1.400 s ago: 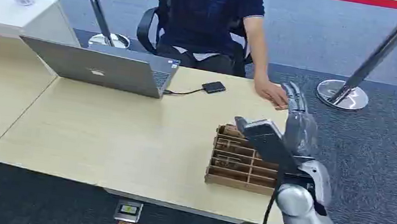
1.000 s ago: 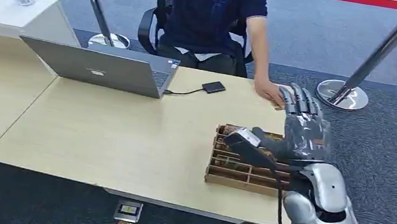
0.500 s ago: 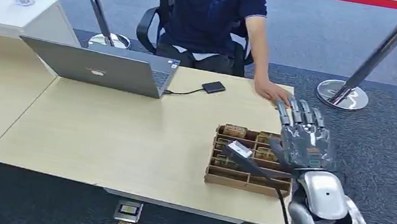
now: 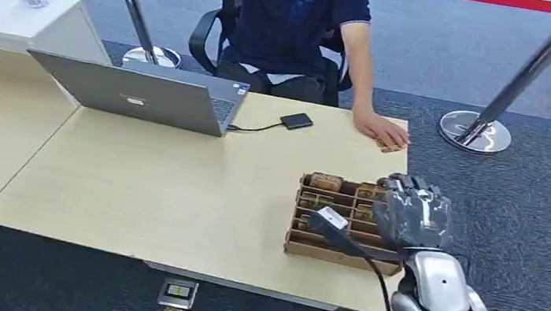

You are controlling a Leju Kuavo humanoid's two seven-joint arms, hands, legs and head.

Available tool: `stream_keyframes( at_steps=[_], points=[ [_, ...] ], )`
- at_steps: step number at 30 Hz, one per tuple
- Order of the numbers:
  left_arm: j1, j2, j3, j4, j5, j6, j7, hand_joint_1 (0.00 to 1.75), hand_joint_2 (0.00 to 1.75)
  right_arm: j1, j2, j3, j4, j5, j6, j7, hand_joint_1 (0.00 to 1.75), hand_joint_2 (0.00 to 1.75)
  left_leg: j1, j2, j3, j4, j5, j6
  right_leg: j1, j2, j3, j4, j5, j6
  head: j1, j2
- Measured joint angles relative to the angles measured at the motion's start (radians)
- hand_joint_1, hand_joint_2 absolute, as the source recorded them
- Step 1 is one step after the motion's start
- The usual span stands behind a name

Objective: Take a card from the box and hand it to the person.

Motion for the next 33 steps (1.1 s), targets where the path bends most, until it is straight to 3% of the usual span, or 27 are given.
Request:
stream_keyframes(
  at_steps=[9, 11, 19, 20, 33],
  points=[
    [0.0, 0.0, 0.0, 0.0, -0.008, -0.001, 0.001, 0.0, 0.0, 0.032, 0.007, -0.028, 0.032, 0.004, -0.003, 0.0, 0.7, 1.75, 0.0, 0.0, 0.0, 0.0, 0.0, 0.0, 0.0, 0.0, 0.0, 0.0, 0.0, 0.0, 0.0, 0.0],
    [0.0, 0.0, 0.0, 0.0, -0.01, -0.002, 0.002, 0.0, 0.0, 0.041, 0.009, -0.035, 0.039, 0.004, -0.003, 0.0, 0.8, 1.75, 0.0, 0.0, 0.0, 0.0, 0.0, 0.0, 0.0, 0.0, 0.0, 0.0, 0.0, 0.0, 0.0, 0.0],
    [0.0, 0.0, 0.0, 0.0, -0.017, -0.002, 0.006, 0.0, 0.0, 0.066, 0.021, -0.048, 0.06, 0.004, -0.001, 0.0, 0.86, 1.75, 0.0, 0.0, 0.0, 0.0, 0.0, 0.0, 0.0, 0.0, 0.0, 0.0, 0.0, 0.0, 0.0, 0.0],
    [0.0, 0.0, 0.0, 0.0, -0.018, -0.002, 0.006, 0.0, 0.0, 0.066, 0.024, -0.048, 0.063, 0.006, 0.0, -0.002, 0.93, 1.75, 0.0, 0.0, 0.0, 0.0, 0.0, 0.0, 0.0, 0.0, 0.0, 0.0, 0.0, 0.0, 0.0, 0.0],
    [0.0, 0.0, -0.001, 0.001, -0.033, -0.005, 0.012, 0.0, 0.0, 0.032, 0.085, -0.047, 0.113, 0.028, 0.001, -0.019, 0.87, 1.75, 0.0, 0.0, 0.0, 0.0, 0.0, 0.0, 0.0, 0.0, 0.0, 0.0, 0.0, 0.0, 0.0, 0.0]
  ],
)
